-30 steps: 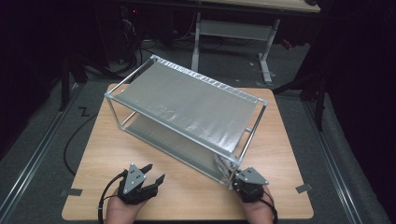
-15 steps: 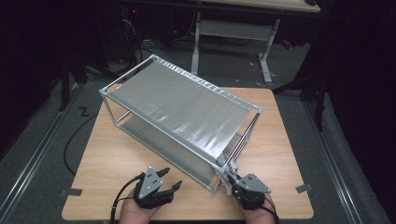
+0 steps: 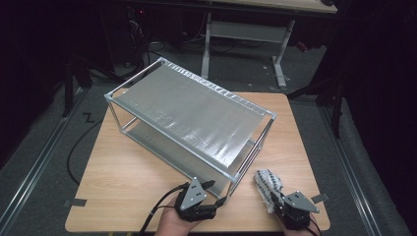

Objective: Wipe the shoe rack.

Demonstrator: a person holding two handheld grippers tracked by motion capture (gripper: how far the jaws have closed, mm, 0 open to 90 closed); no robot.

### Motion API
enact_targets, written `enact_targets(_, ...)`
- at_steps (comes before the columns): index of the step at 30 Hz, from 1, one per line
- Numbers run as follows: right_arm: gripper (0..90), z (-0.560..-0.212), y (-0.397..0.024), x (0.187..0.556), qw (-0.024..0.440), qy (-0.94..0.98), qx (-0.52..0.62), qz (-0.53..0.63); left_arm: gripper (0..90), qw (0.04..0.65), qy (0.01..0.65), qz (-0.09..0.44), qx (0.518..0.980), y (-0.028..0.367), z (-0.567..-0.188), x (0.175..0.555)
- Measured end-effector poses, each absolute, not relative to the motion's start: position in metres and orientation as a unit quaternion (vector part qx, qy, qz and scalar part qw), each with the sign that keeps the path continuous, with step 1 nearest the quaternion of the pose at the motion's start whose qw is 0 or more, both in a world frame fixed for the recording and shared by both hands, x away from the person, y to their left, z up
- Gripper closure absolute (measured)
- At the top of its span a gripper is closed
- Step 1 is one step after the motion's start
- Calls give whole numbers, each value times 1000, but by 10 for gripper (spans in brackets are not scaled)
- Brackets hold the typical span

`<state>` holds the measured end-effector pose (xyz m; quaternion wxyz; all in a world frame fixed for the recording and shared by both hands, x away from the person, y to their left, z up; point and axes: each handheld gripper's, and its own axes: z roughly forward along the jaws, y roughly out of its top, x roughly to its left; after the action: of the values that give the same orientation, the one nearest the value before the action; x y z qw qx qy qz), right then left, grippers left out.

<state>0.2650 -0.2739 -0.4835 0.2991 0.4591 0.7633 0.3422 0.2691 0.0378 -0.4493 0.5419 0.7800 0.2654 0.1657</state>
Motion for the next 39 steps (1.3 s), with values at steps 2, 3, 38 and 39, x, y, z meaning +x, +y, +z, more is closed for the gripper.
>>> enact_targets(2, 779, -485, -280, 263, 298, 761, 466, 340, 406, 548, 253, 167, 780, 26, -448, 272)
enact_targets(3, 778, -486, -282, 261, 298, 759, 470, 338, 433, 550, 249, 169, 779, 23, -447, 272)
enact_targets(38, 754, -480, -265, 283, 285, 776, 447, 342, 801, 550, 230, 192, 780, 38, -443, 229)
enact_targets(39, 754, -476, -257, 285, 287, 778, 435, 351, 801, 549, 230, 192, 780, 39, -443, 227)
